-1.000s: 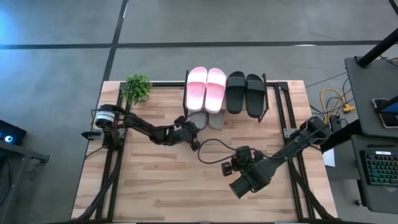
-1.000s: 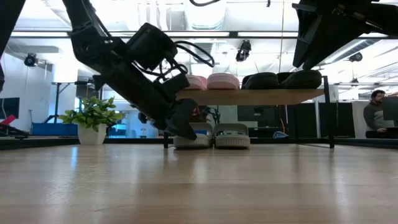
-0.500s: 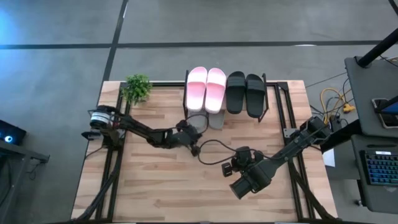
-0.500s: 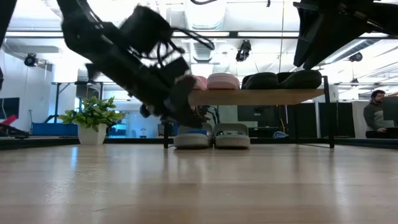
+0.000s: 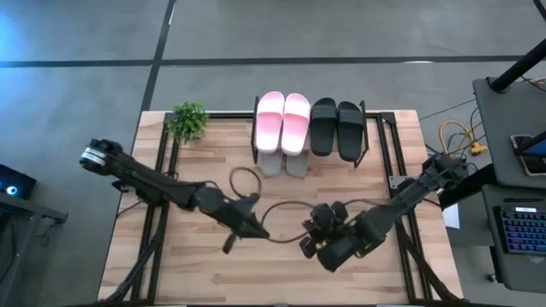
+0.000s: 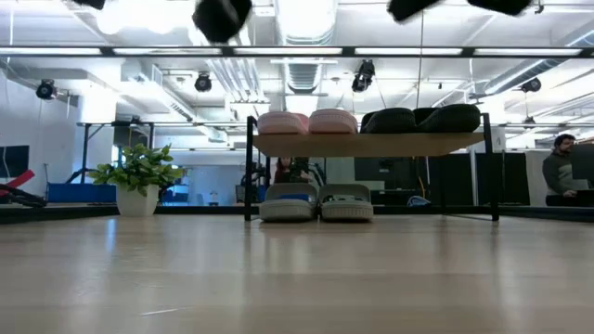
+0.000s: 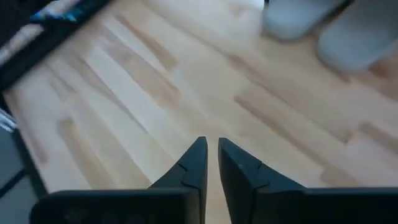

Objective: Pick and place slides into the shelf
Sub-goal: Return to Home Position

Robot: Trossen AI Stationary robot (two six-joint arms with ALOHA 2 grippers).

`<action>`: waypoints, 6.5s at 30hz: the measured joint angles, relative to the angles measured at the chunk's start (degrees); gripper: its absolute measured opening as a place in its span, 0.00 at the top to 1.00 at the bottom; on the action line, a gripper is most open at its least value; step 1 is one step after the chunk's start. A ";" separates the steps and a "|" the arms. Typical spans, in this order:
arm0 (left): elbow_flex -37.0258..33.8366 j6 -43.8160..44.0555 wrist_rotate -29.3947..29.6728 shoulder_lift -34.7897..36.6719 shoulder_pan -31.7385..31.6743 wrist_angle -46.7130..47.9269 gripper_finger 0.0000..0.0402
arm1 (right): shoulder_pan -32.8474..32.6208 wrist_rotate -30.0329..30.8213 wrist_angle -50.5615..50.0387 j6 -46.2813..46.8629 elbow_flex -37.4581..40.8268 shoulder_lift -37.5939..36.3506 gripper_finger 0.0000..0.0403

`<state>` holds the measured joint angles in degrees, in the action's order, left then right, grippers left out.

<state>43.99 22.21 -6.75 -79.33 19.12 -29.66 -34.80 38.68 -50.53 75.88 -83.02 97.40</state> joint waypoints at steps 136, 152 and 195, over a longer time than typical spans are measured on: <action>-40.63 1.41 13.29 75.28 -29.19 26.60 0.99 | 29.30 -34.02 77.90 -52.61 81.66 -79.36 0.96; -40.65 1.41 13.29 74.50 -29.19 26.50 0.99 | 45.49 -48.48 72.90 -47.52 82.44 -81.96 0.96; -41.57 0.17 13.04 74.61 -29.19 24.51 0.99 | 32.52 -49.15 65.55 -38.39 82.49 -95.37 0.96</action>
<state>2.42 22.38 6.29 -4.72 -10.07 -5.14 -2.28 -10.48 15.02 37.50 -0.54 2.03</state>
